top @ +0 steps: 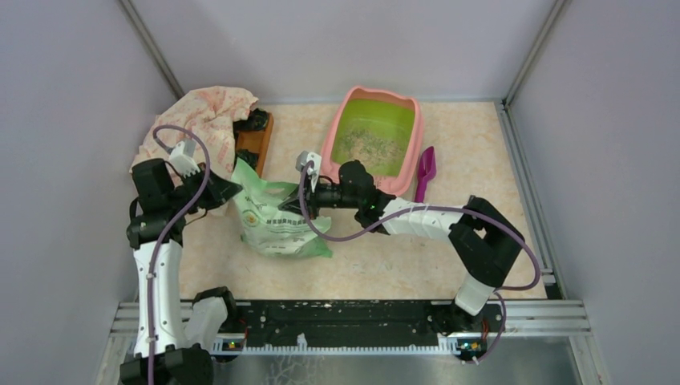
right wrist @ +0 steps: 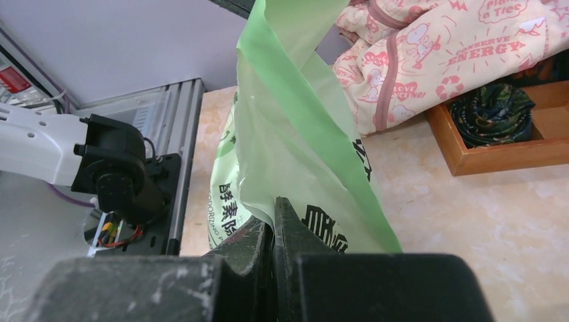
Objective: Fill the litter box with clean litter
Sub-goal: Close the cat litter bag at the center of the board.
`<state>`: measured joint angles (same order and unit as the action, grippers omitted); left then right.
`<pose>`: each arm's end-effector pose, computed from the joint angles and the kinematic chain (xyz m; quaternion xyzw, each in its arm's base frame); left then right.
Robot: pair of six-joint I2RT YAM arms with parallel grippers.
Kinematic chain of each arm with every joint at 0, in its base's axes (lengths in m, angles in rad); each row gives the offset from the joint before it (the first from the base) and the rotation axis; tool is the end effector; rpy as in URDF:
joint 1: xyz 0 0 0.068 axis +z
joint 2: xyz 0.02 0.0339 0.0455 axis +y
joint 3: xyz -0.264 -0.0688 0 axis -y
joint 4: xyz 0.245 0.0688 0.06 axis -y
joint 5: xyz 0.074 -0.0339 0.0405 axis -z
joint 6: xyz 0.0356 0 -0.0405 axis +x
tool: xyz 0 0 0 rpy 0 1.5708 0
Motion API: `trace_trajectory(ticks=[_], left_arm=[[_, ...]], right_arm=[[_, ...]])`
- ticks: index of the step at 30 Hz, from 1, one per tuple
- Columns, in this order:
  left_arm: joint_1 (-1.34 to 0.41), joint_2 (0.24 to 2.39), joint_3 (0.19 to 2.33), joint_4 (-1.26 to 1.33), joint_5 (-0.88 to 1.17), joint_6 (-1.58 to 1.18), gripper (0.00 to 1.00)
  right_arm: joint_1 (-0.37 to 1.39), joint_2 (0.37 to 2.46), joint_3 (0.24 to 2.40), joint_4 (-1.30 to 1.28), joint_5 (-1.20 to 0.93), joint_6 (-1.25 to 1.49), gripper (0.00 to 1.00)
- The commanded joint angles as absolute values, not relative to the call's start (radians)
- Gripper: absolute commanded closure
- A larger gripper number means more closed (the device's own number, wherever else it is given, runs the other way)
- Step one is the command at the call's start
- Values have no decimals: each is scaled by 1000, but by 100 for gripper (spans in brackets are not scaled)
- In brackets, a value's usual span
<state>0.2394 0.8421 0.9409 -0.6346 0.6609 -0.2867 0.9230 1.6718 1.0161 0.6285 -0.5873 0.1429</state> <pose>0.1702 0.0191 0.3422 -0.0588 0.8355 -0.2930 0.4611 0.2142 0.3157 0.2715 -0.4475 0.5577 0.5178 0.4696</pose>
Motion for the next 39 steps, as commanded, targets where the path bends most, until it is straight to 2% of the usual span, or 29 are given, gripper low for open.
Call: trace_trajectory(ticks=[1, 15, 23, 30, 33, 39], left_arm=[[235, 832, 1057, -511, 708, -293, 100], [212, 893, 1123, -443, 864, -357, 100], [210, 882, 975, -269, 963, -476, 100], [188, 839, 896, -168, 958, -562, 99], [131, 840, 883, -152, 916, -572, 99], [-93, 891, 874, -106, 759, -574, 99]], right_arm=[[930, 1606, 1046, 683, -535, 130, 100], [931, 1560, 1172, 471, -444, 33, 100], [931, 1530, 1233, 342, -412, -34, 100], [930, 1487, 1211, 272, -373, -67, 100], [925, 1467, 1201, 249, -360, -72, 100], [893, 1414, 1184, 193, -339, -83, 100]])
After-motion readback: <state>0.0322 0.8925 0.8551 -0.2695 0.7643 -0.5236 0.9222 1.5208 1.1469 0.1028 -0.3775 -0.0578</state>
